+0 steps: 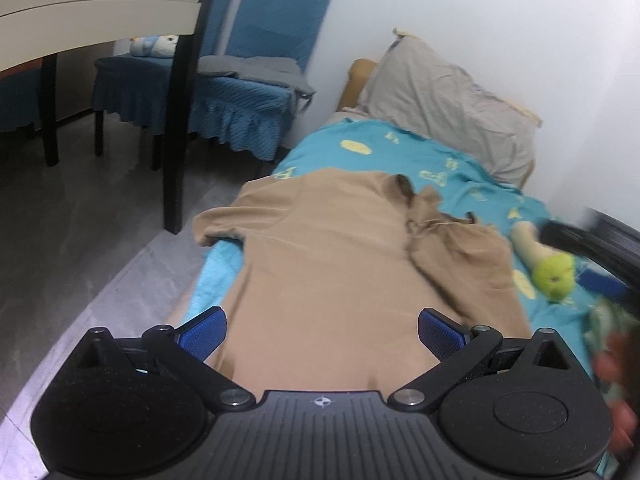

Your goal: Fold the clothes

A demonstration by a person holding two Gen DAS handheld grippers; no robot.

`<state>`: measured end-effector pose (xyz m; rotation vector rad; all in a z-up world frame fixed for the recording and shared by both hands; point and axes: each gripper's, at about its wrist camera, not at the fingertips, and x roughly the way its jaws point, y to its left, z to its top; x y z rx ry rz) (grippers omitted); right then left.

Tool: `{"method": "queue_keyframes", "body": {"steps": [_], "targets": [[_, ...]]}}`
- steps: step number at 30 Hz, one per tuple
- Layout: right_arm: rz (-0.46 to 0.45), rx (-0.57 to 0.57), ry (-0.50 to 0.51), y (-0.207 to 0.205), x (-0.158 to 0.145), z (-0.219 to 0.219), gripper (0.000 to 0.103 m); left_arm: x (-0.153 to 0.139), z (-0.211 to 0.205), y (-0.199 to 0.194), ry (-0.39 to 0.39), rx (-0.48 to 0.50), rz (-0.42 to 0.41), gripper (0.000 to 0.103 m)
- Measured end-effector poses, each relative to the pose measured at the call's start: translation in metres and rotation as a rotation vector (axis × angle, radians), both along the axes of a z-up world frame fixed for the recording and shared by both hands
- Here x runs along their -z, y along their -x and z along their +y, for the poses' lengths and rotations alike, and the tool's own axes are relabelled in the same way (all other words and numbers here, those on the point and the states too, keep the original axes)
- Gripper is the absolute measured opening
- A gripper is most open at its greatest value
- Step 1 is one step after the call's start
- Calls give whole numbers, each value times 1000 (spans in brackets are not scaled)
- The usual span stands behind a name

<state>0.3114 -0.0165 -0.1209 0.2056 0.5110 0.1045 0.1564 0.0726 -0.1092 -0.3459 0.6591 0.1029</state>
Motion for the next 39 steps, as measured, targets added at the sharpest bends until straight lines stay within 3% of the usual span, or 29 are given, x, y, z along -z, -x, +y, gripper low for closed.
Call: {"method": "queue_keyframes", "body": {"steps": [3, 7, 13, 19, 26, 30, 35, 37, 39], "targets": [[7, 3, -23, 73, -24, -16, 100, -5, -11, 14, 33, 56, -19, 103], [29, 89, -103, 159, -40, -44, 100, -7, -32, 33, 114, 186, -10, 102], [-23, 217, -219, 239, -30, -80, 100, 2, -73, 63, 221, 369, 117, 96], [-20, 270, -214, 247, -18, -100, 100, 32, -118, 90, 378, 505, 251, 80], [44, 300, -261, 241, -1, -111, 100, 61, -156, 103, 351, 627, 355, 63], [47, 318, -256, 237, 3, -109, 100, 82, -160, 101, 468, 652, 433, 54], [74, 326, -244, 230, 10, -104, 100, 94, -164, 98, 461, 654, 442, 34], [74, 321, -228, 229, 10, -101, 100, 96, -166, 96, 448, 651, 435, 11], [76, 318, -211, 229, 11, -98, 100, 95, -164, 97, 446, 644, 425, 7]]}}
